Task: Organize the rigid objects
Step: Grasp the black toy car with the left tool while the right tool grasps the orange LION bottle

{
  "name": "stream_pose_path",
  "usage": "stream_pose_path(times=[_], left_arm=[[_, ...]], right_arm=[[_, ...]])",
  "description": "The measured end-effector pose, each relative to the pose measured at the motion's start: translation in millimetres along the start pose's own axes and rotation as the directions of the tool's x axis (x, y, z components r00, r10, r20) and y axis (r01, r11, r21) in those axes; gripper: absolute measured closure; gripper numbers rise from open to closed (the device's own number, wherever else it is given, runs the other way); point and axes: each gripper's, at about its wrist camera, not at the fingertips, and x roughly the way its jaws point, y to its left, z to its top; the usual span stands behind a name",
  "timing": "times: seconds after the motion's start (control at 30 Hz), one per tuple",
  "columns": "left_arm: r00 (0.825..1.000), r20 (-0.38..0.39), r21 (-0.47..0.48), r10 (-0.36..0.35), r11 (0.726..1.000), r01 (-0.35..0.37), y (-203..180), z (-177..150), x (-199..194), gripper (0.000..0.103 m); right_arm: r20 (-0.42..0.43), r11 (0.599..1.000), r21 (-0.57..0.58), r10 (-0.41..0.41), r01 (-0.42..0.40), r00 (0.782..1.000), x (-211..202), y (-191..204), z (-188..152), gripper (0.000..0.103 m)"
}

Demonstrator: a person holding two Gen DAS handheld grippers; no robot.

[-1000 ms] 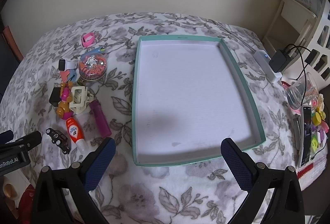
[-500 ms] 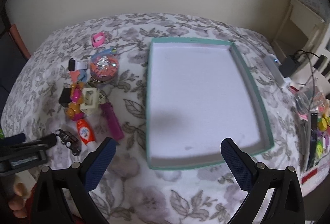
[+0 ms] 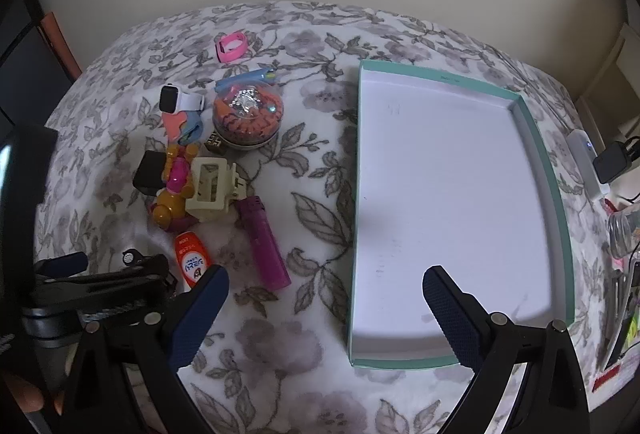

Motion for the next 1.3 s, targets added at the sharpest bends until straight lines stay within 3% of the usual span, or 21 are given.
stream_pose_path(times=[0.2, 0.4, 0.47, 0.53, 0.9, 1.03, 1.2, 1.3], left_arm=[[0.999, -0.032, 0.061, 0.037, 0.998, -0.035, -10.1, -4.0, 13.4, 0.0], [0.997, -0.055, -0.008, 0.045, 0.999, -0.045, 9.2, -9.2, 22.1, 0.002], [0.998, -0.055, -0.035, 0.021, 0.999, -0.023, 17.3, -9.1, 22.8, 0.015], [0.999, -0.049, -0.052, 0.005, 0.999, -0.008, 24.1, -8.3, 23.8, 0.022], [0.999, 0.032, -0.1, -0.042, 0.994, 0.045, 71.6, 12.4, 8.8, 0.026], [0.997, 0.018, -0.097, -0.07, 0.993, 0.071, 77.3, 14.3, 11.4, 0.038], [0.996, 0.01, -0.101, -0.089, 0.991, 0.09, 84.7, 15.1, 15.9, 0.041], [0.994, 0.007, -0.105, -0.108, 0.989, 0.108, 83.5, 12.4, 18.6, 0.049]], right_arm=[[-0.013, 1.0, 0.021, 0.012, -0.012, 1.0, 2.3, -4.6, -0.6, 0.004], [-0.032, 0.998, -0.002, 0.061, -0.061, 0.998, 6.1, 6.1, -1.9, 0.01], [-0.044, 0.995, -0.025, 0.091, -0.092, 0.995, 8.4, 13.7, -2.3, 0.013], [-0.051, 0.991, -0.046, 0.122, -0.124, 0.991, 9.7, 21.8, -2.6, 0.018], [-0.122, 0.967, -0.147, 0.193, -0.21, 0.974, 27.6, 62.3, -9.0, 0.041], [-0.137, 0.956, -0.187, 0.202, -0.225, 0.97, 32.4, 78.5, -7.8, 0.049], [-0.156, 0.952, -0.22, 0.179, -0.211, 0.971, 43.5, 91.6, -7.3, 0.059], [-0.163, 0.952, -0.233, 0.161, -0.197, 0.973, 51.5, 96.9, -7.0, 0.064]])
